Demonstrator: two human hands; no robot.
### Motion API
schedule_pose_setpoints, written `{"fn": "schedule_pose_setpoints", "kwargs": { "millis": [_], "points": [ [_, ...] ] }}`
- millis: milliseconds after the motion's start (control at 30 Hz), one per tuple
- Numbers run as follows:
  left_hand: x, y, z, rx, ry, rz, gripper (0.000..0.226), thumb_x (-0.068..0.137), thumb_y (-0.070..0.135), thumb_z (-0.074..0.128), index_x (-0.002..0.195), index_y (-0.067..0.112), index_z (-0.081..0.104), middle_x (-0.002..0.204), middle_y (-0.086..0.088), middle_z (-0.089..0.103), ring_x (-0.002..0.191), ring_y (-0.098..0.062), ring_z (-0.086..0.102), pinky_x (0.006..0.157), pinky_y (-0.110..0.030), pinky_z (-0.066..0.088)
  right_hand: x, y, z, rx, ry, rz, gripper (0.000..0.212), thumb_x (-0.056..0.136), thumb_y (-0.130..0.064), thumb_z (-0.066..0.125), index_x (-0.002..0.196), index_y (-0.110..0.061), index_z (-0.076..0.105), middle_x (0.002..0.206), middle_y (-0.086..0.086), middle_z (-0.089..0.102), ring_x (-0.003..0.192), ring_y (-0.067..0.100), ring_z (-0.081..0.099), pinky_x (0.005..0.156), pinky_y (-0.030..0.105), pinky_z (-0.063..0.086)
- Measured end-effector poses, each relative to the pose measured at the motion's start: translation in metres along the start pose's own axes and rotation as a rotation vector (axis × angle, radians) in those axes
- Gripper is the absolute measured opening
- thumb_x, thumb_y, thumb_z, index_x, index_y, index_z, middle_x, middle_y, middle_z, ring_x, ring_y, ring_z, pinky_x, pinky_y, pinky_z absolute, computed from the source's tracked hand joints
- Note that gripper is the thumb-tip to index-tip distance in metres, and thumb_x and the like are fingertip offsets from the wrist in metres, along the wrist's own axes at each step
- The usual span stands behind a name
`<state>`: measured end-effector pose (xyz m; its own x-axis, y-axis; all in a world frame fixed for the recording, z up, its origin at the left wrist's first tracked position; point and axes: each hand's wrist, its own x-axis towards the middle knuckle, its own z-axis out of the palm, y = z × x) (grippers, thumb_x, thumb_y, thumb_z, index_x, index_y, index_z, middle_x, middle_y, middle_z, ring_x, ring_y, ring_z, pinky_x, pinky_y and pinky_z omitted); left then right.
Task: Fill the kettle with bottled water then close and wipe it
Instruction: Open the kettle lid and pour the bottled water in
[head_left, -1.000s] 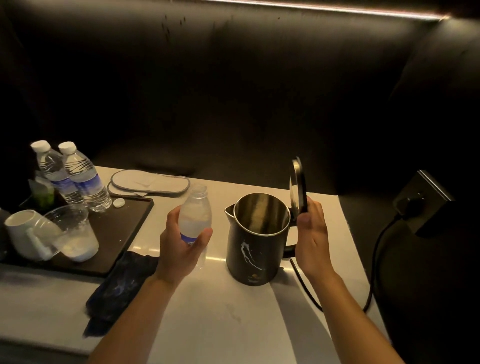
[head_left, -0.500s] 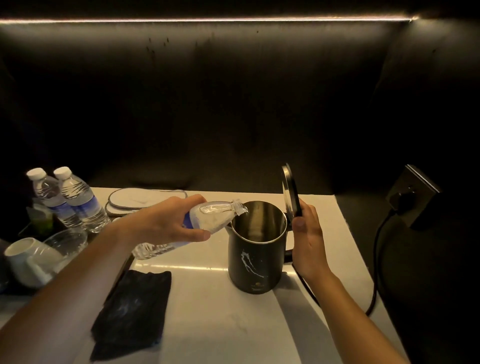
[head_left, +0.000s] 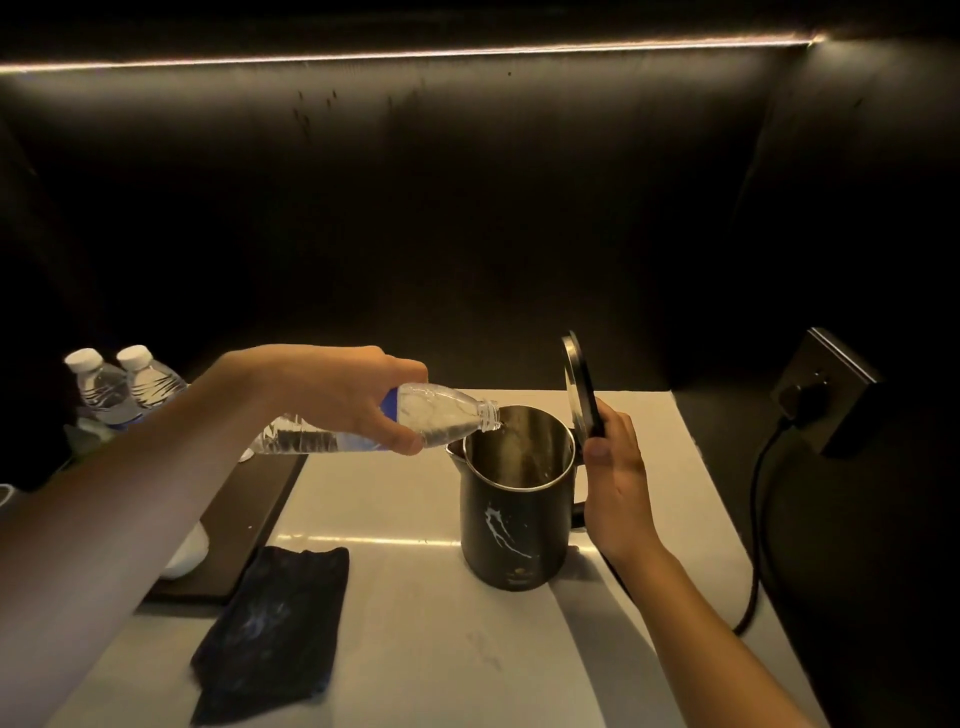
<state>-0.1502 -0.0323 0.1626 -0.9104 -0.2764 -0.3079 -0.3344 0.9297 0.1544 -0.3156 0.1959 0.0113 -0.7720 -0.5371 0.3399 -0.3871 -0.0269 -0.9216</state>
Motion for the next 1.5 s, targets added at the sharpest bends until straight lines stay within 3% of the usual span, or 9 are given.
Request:
{"fn": "schedule_pose_setpoints", "kwargs": {
  "millis": [333,567,1000,1200,1500],
  "points": [
    [0.006,0.008,-0.007,0.052,-0.024,-0.033,0.053,0.074,0.065,0.075,0.11,0.038,0.048,0.097,0.009,0.064,0.084,-0.017,0.066,0.075,-0.027,0.06,0.001,0.002,0.002,-0.005,0.014,0.001,0.082,0.085,-0.085,0.031,0.137,-0.025,0.051,0.128,-0.006,0.054,0.117,0.019,0.054,0.099,0.051,0.05],
    [0.007,0.013,-0.009,0.073,-0.026,-0.045,0.051,0.076,0.063,0.074,0.11,0.037,0.047,0.093,0.014,0.059,0.078,-0.015,0.062,0.061,-0.016,0.046,0.001,0.005,0.001,0.001,0.01,0.018,0.077,0.084,-0.087,0.031,0.135,-0.032,0.05,0.125,-0.012,0.053,0.118,0.019,0.052,0.099,0.053,0.05],
    [0.008,0.012,-0.013,0.085,-0.046,-0.034,0.052,0.077,0.062,0.075,0.114,0.036,0.05,0.099,0.012,0.06,0.086,-0.015,0.062,0.073,-0.022,0.056,0.0,0.003,0.002,-0.017,0.015,0.014,0.076,0.082,-0.089,0.029,0.134,-0.037,0.049,0.123,-0.024,0.05,0.118,0.015,0.051,0.1,0.048,0.049],
    [0.009,0.01,-0.009,0.079,-0.059,-0.034,0.054,0.075,0.065,0.074,0.114,0.038,0.049,0.1,0.011,0.062,0.085,-0.015,0.063,0.074,-0.024,0.057,0.0,0.003,0.002,-0.004,0.012,0.015,0.081,0.082,-0.088,0.03,0.137,-0.032,0.05,0.126,-0.013,0.052,0.119,0.018,0.051,0.101,0.05,0.048],
    [0.004,0.004,0.009,-0.033,0.001,-0.055,0.053,0.074,0.066,0.075,0.111,0.039,0.049,0.097,0.014,0.062,0.084,-0.016,0.065,0.075,-0.023,0.059,-0.001,0.003,0.001,-0.007,0.012,0.022,0.079,0.083,-0.087,0.03,0.136,-0.032,0.049,0.126,-0.011,0.052,0.119,0.018,0.051,0.101,0.051,0.048]
  ]
}}
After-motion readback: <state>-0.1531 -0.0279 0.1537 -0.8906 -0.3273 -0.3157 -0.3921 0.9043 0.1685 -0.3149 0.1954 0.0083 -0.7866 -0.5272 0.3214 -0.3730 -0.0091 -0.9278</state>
